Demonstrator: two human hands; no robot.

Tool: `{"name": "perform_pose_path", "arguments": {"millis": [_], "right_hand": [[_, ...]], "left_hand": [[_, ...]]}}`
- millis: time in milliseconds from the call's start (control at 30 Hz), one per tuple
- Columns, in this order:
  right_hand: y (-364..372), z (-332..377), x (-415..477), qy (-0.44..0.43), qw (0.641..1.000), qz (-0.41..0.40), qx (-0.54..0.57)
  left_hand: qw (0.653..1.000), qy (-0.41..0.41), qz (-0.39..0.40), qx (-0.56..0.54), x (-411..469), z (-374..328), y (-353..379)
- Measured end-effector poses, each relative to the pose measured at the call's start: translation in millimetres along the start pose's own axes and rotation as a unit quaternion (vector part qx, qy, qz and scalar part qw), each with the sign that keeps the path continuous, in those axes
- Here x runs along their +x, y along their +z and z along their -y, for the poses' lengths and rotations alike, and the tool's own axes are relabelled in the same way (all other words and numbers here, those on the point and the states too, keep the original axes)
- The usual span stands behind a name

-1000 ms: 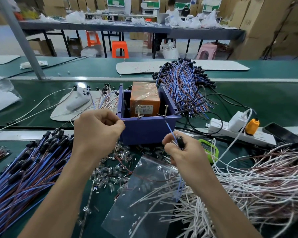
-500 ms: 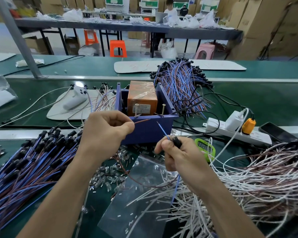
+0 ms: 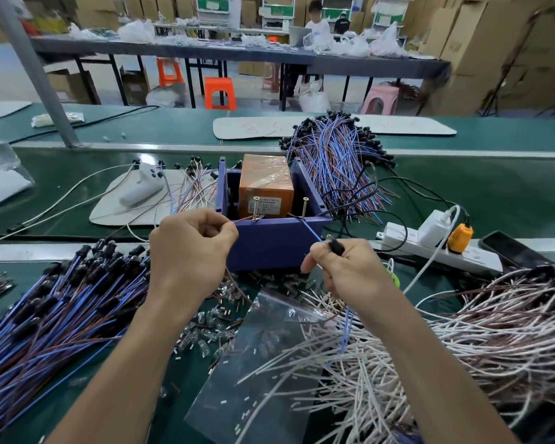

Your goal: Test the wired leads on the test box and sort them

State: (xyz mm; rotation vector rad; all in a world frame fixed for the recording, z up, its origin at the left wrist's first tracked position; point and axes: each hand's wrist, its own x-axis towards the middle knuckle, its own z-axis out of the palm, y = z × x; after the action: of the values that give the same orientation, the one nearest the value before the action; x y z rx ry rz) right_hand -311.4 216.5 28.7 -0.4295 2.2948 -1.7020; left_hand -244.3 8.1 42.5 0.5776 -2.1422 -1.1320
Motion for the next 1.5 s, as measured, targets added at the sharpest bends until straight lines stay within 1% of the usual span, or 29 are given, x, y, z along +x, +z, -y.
{"name": "perform_pose_path", "arguments": {"millis": [167,300,400,567,633,700,800,867,900,933,1000,1033,1067,1100,1133,1167,1200,1233,1267,1300,1333,1367,1400,1433,1467,1500], "right_hand": [[-10.0,10.1,13.0,0.011,0.998,0.002,-0.061],[-10.7,9.2,21.7,0.039,0.995,-0.039,-0.080],[-9.9,7.0,22.8,0.049,0.996,-0.048,-0.065],[-11.3,2.9,-0.5,0.059,0.998,-0.027,0.007],[-12.5,3.6,-16.1,0.058,0.997,-0.015,0.038],[-12.8,5.7,-30.8,0.049,0.996,-0.009,0.070],[-12.9,10.7,-49.4,0.031,0.990,-0.015,0.137],[-17.8,14.1,-59.8,0.010,0.986,-0.017,0.165],[-22.4,15.3,-64.8,-0.004,0.989,-0.008,0.145],[-27.3,15.8,-69.9,-0.016,0.995,0.010,0.103],[-37.3,15.8,-81.1,-0.022,0.998,0.051,0.006],[-43.2,14.9,-85.9,-0.018,0.998,0.049,-0.037],[-50.1,13.7,-89.8,-0.015,0.996,0.027,-0.085],[-57.0,12.8,-93.3,-0.014,0.990,-0.007,-0.137],[-63.6,12.8,-96.6,-0.012,0.982,-0.045,-0.185],[-70.0,13.2,-100.1,-0.012,0.973,-0.086,-0.215],[-76.4,12.8,-103.0,-0.015,0.967,-0.132,-0.220],[-82.2,12.3,-104.3,-0.021,0.964,-0.179,-0.196],[-88.7,11.5,-105.6,-0.024,0.963,-0.220,-0.156],[-94.1,11.8,-105.0,-0.025,0.960,-0.251,-0.120],[-101.0,10.8,-107.0,-0.022,0.957,-0.271,-0.098],[-105.8,10.9,-107.7,-0.021,0.957,-0.277,-0.087],[-110.2,11.1,-110.5,-0.019,0.957,-0.277,-0.079],[-112.7,12.5,-114.0,-0.020,0.960,-0.270,-0.069],[-113.9,14.9,-117.1,-0.019,0.964,-0.260,-0.045],[-115.0,17.3,-120.0,-0.017,0.967,-0.254,-0.002]], "left_hand": [[1.000,0.004,-0.007,0.007,0.5,-0.3,0.2],[1.000,0.007,-0.014,0.023,-1.2,-0.5,0.6],[1.000,0.007,-0.011,0.021,-1.7,-1.1,0.3],[1.000,-0.010,0.001,0.008,-1.4,-2.4,-2.3],[0.998,-0.012,0.036,-0.039,-3.1,-6.1,-4.7],[0.991,-0.026,0.099,-0.090,-6.6,-13.6,-5.4],[0.964,-0.057,0.227,-0.129,-16.5,-28.9,-1.2],[0.941,-0.067,0.290,-0.161,-29.9,-40.9,7.0],[0.933,-0.069,0.303,-0.181,-37.9,-47.3,11.7],[0.929,-0.072,0.305,-0.198,-45.0,-52.7,16.4],[0.935,-0.070,0.283,-0.202,-56.6,-59.0,24.9],[0.948,-0.055,0.261,-0.172,-60.9,-59.6,27.7],[0.964,-0.022,0.238,-0.115,-63.8,-59.1,28.8],[0.975,0.021,0.216,-0.036,-64.3,-56.6,27.9],[0.977,0.063,0.195,0.052,-62.2,-53.5,24.6],[0.970,0.089,0.179,0.139,-58.7,-50.0,20.4],[0.955,0.093,0.167,0.226,-52.8,-47.2,15.4],[0.932,0.087,0.162,0.312,-48.7,-48.3,11.1],[0.909,0.085,0.163,0.375,-45.8,-51.8,8.0],[0.902,0.093,0.157,0.390,-44.4,-57.4,4.9],[0.920,0.113,0.141,0.349,-46.2,-65.6,3.9],[0.945,0.138,0.113,0.273,-49.8,-75.1,2.4],[0.964,0.172,0.077,0.188,-56.2,-86.1,2.0],[0.969,0.207,0.064,0.114,-63.6,-99.3,2.3],[0.967,0.226,0.103,0.047,-71.7,-115.5,4.9],[0.956,0.218,0.196,-0.014,-83.0,-130.4,12.4]]}}
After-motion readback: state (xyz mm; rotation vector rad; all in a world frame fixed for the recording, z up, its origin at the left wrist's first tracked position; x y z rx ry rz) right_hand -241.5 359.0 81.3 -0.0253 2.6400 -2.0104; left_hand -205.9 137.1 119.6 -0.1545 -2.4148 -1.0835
